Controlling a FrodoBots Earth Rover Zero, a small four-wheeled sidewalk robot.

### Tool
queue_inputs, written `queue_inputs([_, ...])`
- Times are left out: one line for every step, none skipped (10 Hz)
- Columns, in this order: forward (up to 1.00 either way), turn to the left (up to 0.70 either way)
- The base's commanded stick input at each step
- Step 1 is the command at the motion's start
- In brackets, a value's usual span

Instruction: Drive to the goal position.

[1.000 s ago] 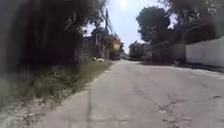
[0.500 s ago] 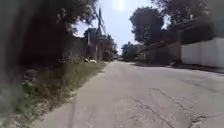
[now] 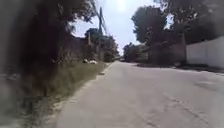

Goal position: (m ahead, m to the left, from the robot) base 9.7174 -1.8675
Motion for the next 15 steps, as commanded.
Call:
queue_inputs([1.00, 0.02])
queue_inputs([1.00, 0.02])
queue_inputs([1.00, 0.02])
queue_inputs([1.00, -0.01])
queue_inputs([1.00, -0.08])
queue_inputs([1.00, -0.32])
queue_inputs([1.00, -0.37])
queue_inputs([1.00, -0.38])
queue_inputs([1.00, -0.22])
queue_inputs([1.00, -0.05])
queue_inputs([1.00, 0.02])
queue_inputs([1.00, 0.02])
queue_inputs([1.00, 0.02])
queue_inputs([1.00, 0.02])
queue_inputs([1.00, 0.02])
